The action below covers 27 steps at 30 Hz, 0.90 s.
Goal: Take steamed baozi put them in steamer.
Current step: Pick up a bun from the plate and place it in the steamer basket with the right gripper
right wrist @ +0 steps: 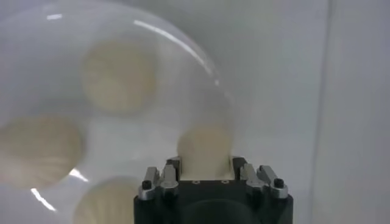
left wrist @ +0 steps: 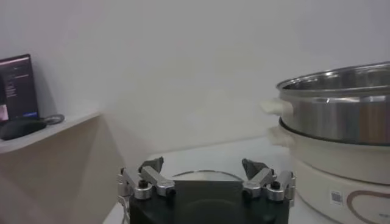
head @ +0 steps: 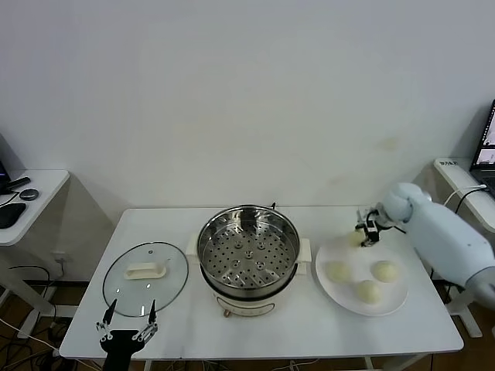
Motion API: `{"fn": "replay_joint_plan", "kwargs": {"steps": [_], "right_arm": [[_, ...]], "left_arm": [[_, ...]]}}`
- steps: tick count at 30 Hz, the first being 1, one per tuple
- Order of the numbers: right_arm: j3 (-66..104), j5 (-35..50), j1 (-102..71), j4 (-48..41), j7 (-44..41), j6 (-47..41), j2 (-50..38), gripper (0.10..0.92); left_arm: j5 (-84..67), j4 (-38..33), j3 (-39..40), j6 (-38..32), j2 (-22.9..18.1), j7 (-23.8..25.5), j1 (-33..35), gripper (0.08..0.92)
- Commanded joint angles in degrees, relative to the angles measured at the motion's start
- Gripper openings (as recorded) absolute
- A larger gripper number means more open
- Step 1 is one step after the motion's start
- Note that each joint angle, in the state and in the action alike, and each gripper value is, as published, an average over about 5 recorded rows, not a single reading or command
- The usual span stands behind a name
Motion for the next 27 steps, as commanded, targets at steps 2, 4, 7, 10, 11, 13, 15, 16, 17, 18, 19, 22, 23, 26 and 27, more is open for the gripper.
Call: {"fn": "replay_joint_plan", "kwargs": {"steps": [2,4,7,10,11,13,15,16,17,18,19,22,23,26,27], "right_arm": [[-12.8,16.1,18.2,10.6,-1.8,0.6,-4.7,0.518],[-16.2,19.3,23.5,11.7,-2.5,1.5,-3.5,0.518],[-20.5,22.9,30.3,11.9,-3.0,3.3,-0.3,0.518],[-24.5,26.7,34.1,11.4,-3.2,6.7,3.9,0.518],[-25.9,27.4,34.8,11.4,-3.3,8.1,5.6,0.519],[-28.2,28.0,35.5,11.6,-3.6,10.4,9.0,0.521],[-30.7,28.1,35.8,12.0,-3.8,12.5,13.3,0.525],[-31.6,28.2,35.8,12.1,-3.8,13.3,15.1,0.525],[-32.7,28.3,35.6,12.0,-3.8,14.3,17.3,0.526],[-33.5,28.3,35.4,11.9,-3.8,15.4,19.4,0.526],[-34.3,28.2,35.1,11.7,-3.8,16.5,21.2,0.526],[-36.3,27.6,33.8,10.1,-3.7,21.1,26.1,0.526],[-36.8,27.3,33.3,9.5,-3.6,22.7,27.3,0.527],[-37.9,24.0,31.7,6.7,-3.2,28.2,30.1,0.531],[-38.0,22.2,31.2,5.8,-3.0,29.8,30.8,0.532]], "left_arm": [[-0.9,-0.1,0.2,0.1,0.9,0.3,-0.9,0.823],[-1.2,-0.2,0.2,0.1,1.2,0.4,-1.2,0.823],[-1.7,-0.3,0.2,0.1,1.4,0.5,-1.5,0.823],[-2.1,-0.5,-0.1,0.1,1.6,0.7,-1.6,0.823],[-2.3,-0.6,-0.3,0.1,1.7,0.7,-1.6,0.823],[-2.5,-0.7,-0.6,0.0,1.7,0.8,-1.6,0.823],[-2.6,-0.8,-0.9,0.0,1.6,0.9,-1.6,0.823],[-2.6,-0.8,-1.1,-0.1,1.5,1.0,-1.6,0.823],[-2.6,-0.8,-1.2,-0.2,1.4,1.0,-1.6,0.823],[-2.6,-0.9,-1.3,-0.3,1.3,1.0,-1.5,0.823],[-2.6,-0.9,-1.4,-0.3,1.1,1.0,-1.5,0.823],[-2.7,-1.1,-1.9,-0.5,0.8,1.1,-1.2,0.823],[-2.8,-1.2,-2.1,-0.6,0.7,1.1,-1.2,0.823],[-3.0,-1.4,-2.6,-0.6,0.5,1.2,-1.1,0.823],[-3.0,-1.4,-2.8,-0.6,0.4,1.2,-1.1,0.823]]}}
